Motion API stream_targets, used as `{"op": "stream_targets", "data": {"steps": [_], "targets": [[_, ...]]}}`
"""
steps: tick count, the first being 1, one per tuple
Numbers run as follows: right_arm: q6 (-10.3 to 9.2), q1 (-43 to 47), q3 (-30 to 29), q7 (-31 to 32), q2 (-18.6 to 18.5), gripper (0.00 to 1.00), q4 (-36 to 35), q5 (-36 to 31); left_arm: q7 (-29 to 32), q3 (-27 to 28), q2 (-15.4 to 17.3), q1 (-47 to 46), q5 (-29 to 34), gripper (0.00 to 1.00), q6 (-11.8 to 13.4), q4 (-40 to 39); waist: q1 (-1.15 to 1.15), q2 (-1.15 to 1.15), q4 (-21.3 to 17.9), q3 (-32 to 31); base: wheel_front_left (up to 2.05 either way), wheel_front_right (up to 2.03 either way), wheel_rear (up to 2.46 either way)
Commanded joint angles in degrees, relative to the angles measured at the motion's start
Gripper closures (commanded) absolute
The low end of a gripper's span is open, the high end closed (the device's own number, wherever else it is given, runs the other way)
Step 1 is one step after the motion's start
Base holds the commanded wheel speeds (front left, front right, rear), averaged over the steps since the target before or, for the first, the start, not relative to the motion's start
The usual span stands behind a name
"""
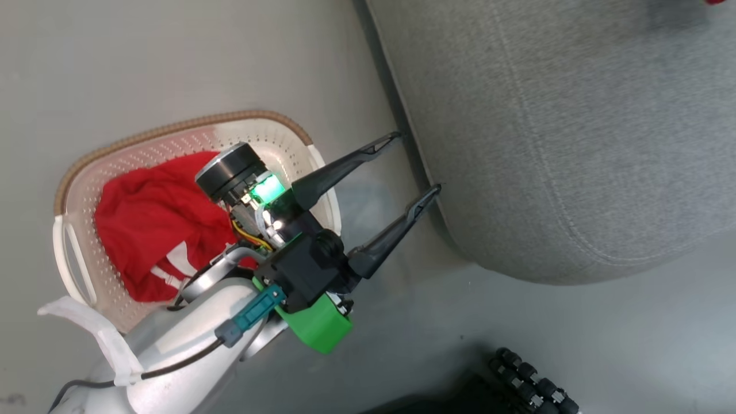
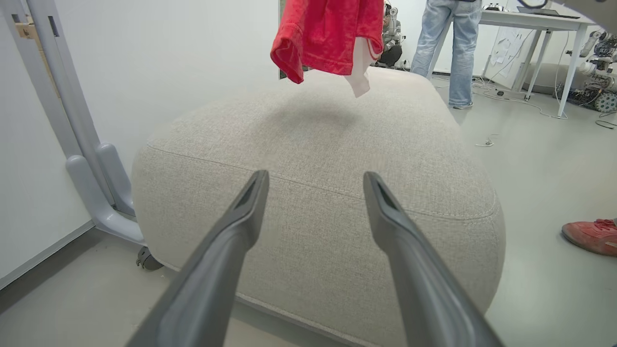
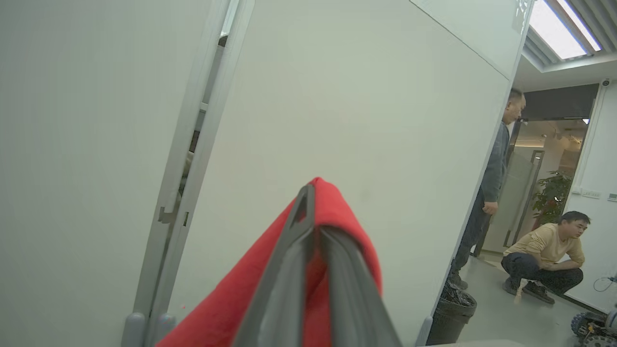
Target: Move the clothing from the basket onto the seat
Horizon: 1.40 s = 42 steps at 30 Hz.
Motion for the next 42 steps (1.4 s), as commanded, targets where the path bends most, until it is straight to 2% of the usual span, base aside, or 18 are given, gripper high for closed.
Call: {"op": "stream_targets", "data": {"steps": [1,4,12,13,14,18,20,25,29,34,42], "targets": [[-0.04,-0.18,0.45,-0.18,-0.41,1.0,2.49,-0.3,-0.39,-0.17,0.53,-1.05,-0.15,0.0,-0.16,0.28,-0.01,0.0,2.43,4.55,0.0,0.0,0.0],[-0.04,1.4,1.01,-0.18,-0.81,1.0,7.91,-1.46,-0.7,-0.71,0.14,-1.76,-0.29,0.0,-0.16,1.01,-0.01,0.0,2.7,5.15,0.0,0.0,0.0],[-0.04,4.99,-1.13,-0.18,5.44,1.0,20.57,-4.93,-1.51,-1.1,-0.72,-1.72,-1.37,0.0,-0.16,3.24,-0.01,0.0,3.04,4.94,0.0,0.0,0.0],[-0.04,5.18,-2.11,-0.18,6.6,0.8,21.08,-5.73,-1.66,-1.06,-0.76,-1.47,-1.57,0.0,-0.12,3.62,-0.01,0.0,2.99,4.61,0.0,0.0,0.0],[-0.04,5.48,-2.84,-0.18,7.51,0.0,20.68,-7.01,-1.71,-0.73,-0.99,-1.03,-2.13,0.0,0.15,3.97,-0.01,0.0,2.94,4.3,0.0,0.0,0.0],[-0.04,8.94,-3.36,-0.18,12.91,0.0,18.0,-10.09,-2.33,1.61,-1.69,1.11,-4.15,0.0,1.51,7.25,-0.01,0.0,2.48,2.08,0.0,0.0,0.0],[-0.04,11.39,-2.85,-0.18,15.4,0.0,16.32,-11.5,-2.55,3.53,-3.25,2.71,-6.22,0.0,2.4,9.08,-0.01,0.0,2.33,0.33,0.0,0.0,0.0],[-0.04,18.88,3.24,-0.18,18.89,0.0,12.63,-12.27,-2.5,10.08,-6.41,6.56,-7.43,0.0,4.12,10.15,-0.01,0.0,3.15,-4.31,0.0,0.0,0.0],[-0.04,23.61,9.86,-0.17,19.48,0.0,8.36,-12.14,-2.51,16.58,-9.56,9.55,-5.16,0.0,5.88,10.44,-0.01,0.0,5.15,-7.68,0.0,0.0,0.0],[-0.05,28.36,16.7,-0.18,19.31,0.0,4.16,-11.8,-2.45,24.52,-14.12,13.74,-1.59,0.0,5.34,11.73,-0.01,0.0,9.21,-12.12,0.0,0.0,0.0],[-0.04,35.37,20.57,-0.17,19.71,0.0,-1.09,-11.09,-2.46,36.96,-19.34,22.26,2.42,0.0,5.6,9.88,-0.01,0.0,15.21,-20.32,0.0,0.0,0.0]]}}
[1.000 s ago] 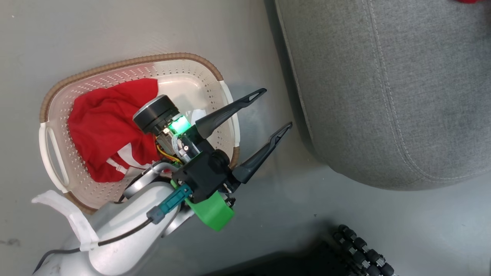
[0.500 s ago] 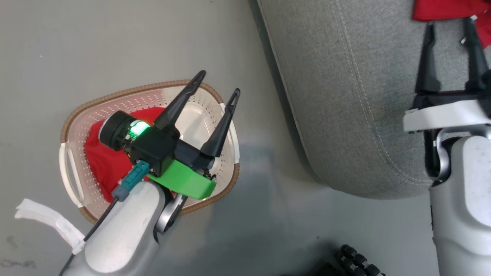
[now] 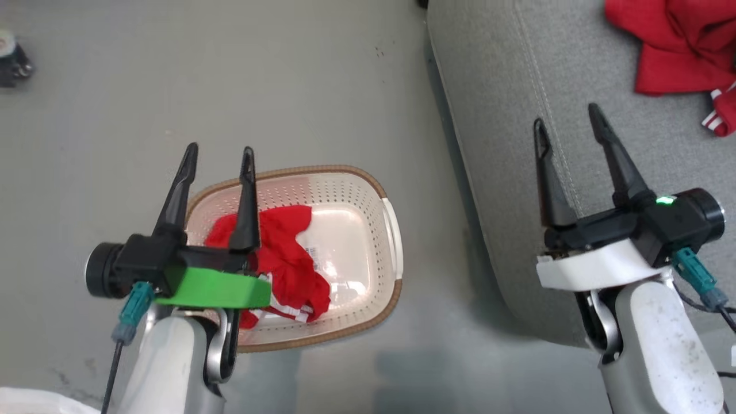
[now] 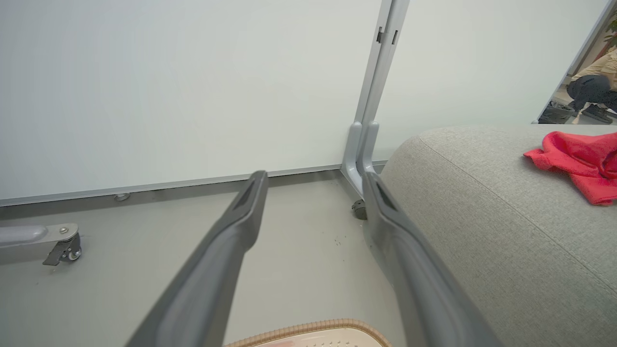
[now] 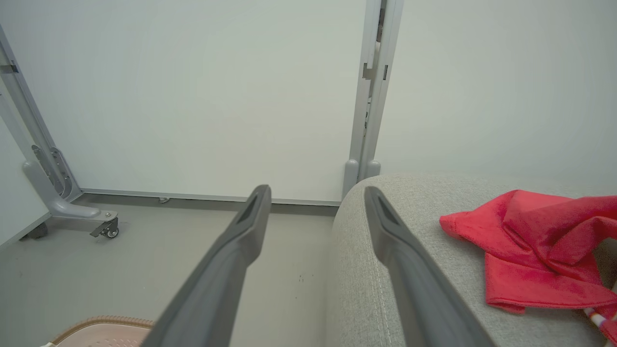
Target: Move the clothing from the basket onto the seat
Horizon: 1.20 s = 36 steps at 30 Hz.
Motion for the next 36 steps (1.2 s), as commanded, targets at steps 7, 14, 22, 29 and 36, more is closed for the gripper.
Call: {"op": "stream_targets", "data": {"steps": [7,14,22,29,36], "targets": [[-0.05,7.41,3.12,-0.19,0.31,0.0,-4.01,1.48,-0.02,3.76,-0.75,8.9,-0.6,0.0,0.65,-5.42,0.0,0.0,7.44,-12.84,0.0,0.0,0.0],[-0.04,14.77,1.08,-0.19,1.23,0.0,-3.94,1.91,-0.02,4.09,-0.73,17.89,-1.11,0.0,1.34,-7.96,0.0,0.0,7.38,-19.45,0.0,0.0,0.0],[-0.04,20.4,1.55,-0.19,1.69,0.0,-2.08,2.73,-0.02,3.66,-0.72,24.3,-2.7,0.0,2.1,-6.14,0.0,0.0,5.77,-23.94,0.0,0.0,0.0],[-0.04,21.28,2.88,-0.19,1.76,0.0,-1.47,3.33,-0.01,3.35,-0.71,25.01,-0.99,0.0,2.16,-4.87,0.0,0.0,4.78,-24.58,0.0,0.0,0.0],[-0.04,20.35,3.22,-0.19,1.79,0.0,-1.59,4.26,-0.02,3.71,-0.72,24.32,0.13,0.0,1.71,-4.67,0.0,0.0,4.13,-24.43,0.0,0.0,0.0]]}}
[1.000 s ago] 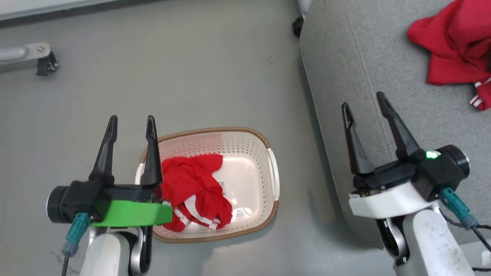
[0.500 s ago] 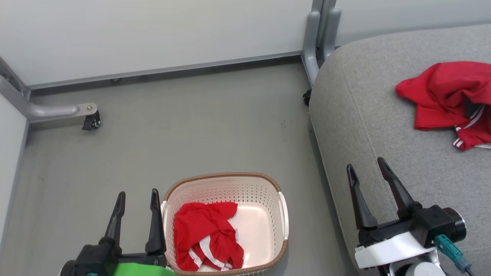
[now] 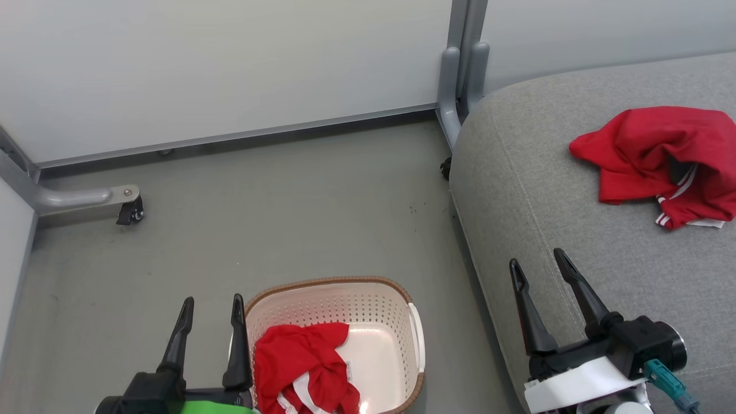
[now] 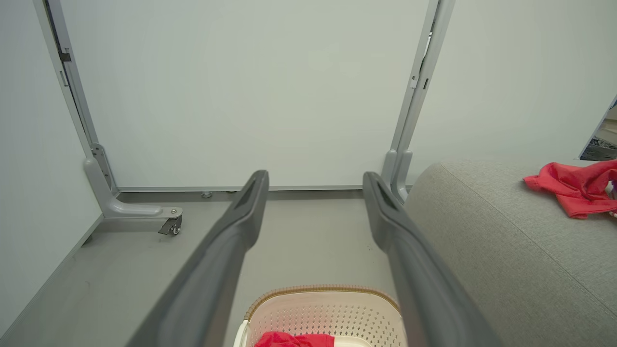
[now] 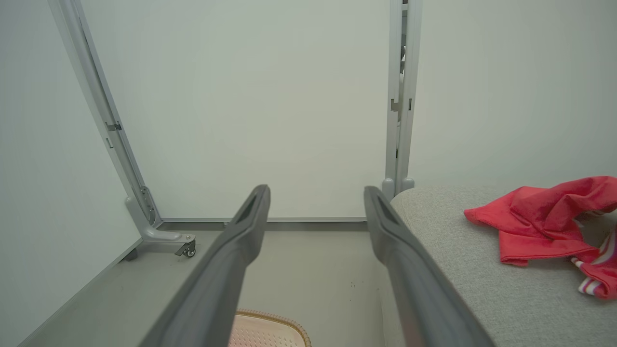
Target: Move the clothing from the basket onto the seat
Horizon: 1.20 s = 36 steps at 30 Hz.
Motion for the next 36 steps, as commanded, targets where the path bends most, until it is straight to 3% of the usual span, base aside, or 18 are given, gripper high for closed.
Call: {"op": "stream_targets", "data": {"steps": [1,14,20,28,29,36], "targets": [[-0.04,-0.53,0.0,-0.17,-0.03,0.0,-0.08,0.37,-0.02,0.11,0.09,0.02,0.76,0.0,-0.26,0.05,0.0,0.0,-0.09,0.13,0.0,0.0,0.0],[-0.04,-1.16,0.16,-0.17,-0.03,0.0,0.03,0.6,-0.02,1.01,0.08,-1.98,2.49,0.0,-1.45,0.67,0.0,0.0,-0.15,1.53,0.0,0.0,0.0],[-0.04,-3.12,-0.46,-0.17,-0.04,0.0,-0.64,0.97,-0.02,0.61,0.08,-3.41,3.51,0.0,-3.32,2.48,0.0,0.0,-0.49,5.06,0.0,0.0,0.0],[-0.04,-11.17,-1.37,-0.17,-0.03,0.0,-3.15,-0.06,-0.01,-1.37,0.52,-12.74,8.47,0.0,-6.53,9.07,0.0,0.0,-1.33,17.75,0.0,0.0,0.0],[-0.04,-13.54,-1.88,-0.17,-0.02,0.0,-3.91,-0.28,-0.01,-3.43,1.72,-16.43,10.04,0.0,-7.19,12.49,0.0,0.0,-1.61,21.44,0.0,0.0,0.0],[-0.04,-19.41,-3.44,-0.17,-0.02,0.0,-6.12,-0.32,-0.02,-15.49,8.39,-28.96,12.7,0.0,-7.78,28.18,0.0,0.0,-3.41,32.11,0.0,0.0,0.0]]}}
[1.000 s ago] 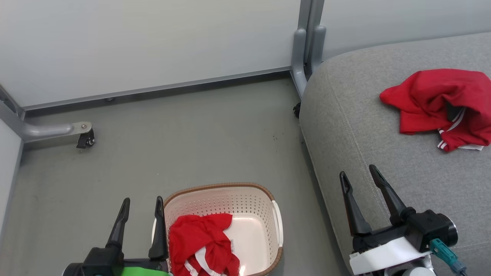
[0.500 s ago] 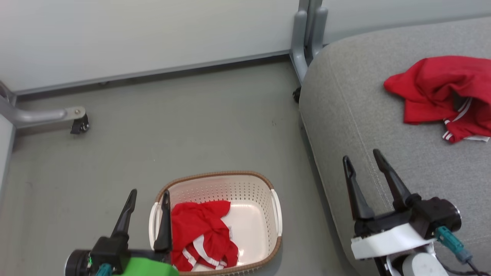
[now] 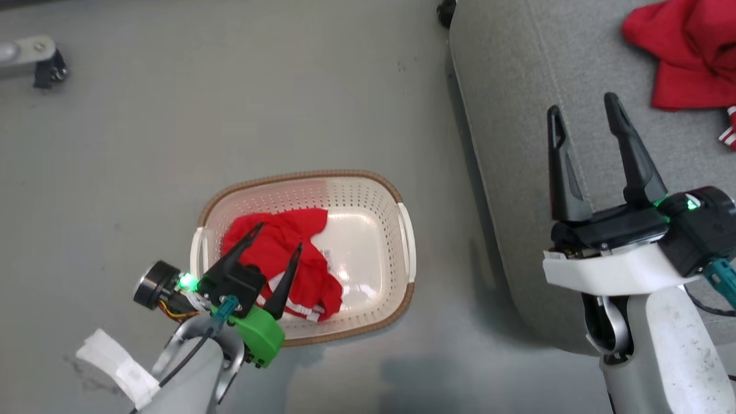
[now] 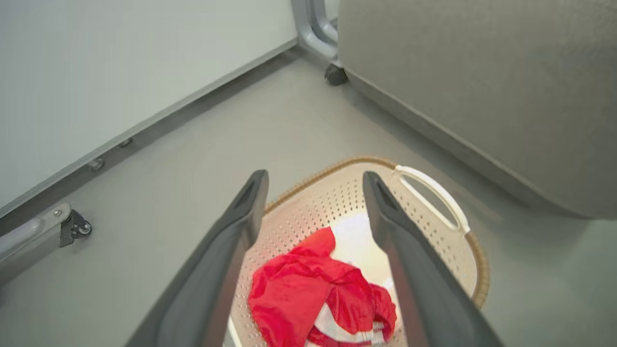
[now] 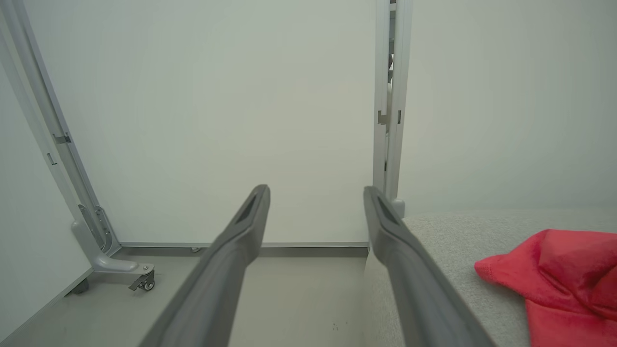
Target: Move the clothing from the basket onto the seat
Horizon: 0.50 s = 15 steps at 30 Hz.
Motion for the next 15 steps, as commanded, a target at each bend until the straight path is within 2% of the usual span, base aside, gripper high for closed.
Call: {"op": "stream_targets", "data": {"steps": [1,6,15], "targets": [[-0.04,-1.85,0.06,-0.17,-0.03,0.0,-0.55,0.01,-0.02,-1.53,1.9,-3.29,0.24,0.0,-0.16,2.62,0.0,0.0,-2.47,11.36,0.0,0.0,0.0],[-0.04,-6.06,1.12,-0.17,-0.03,0.0,-2.49,0.66,-0.02,-6.72,5.57,-12.58,2.92,0.0,-0.18,14.49,0.0,0.0,-4.98,17.73,0.0,0.0,0.0],[-0.04,-10.52,1.74,-0.17,-0.02,0.0,-5.74,2.65,0.33,-17.19,7.06,-26.65,10.9,0.0,-0.17,28.89,0.0,0.0,-7.46,26.03,0.0,0.0,0.0]]}}
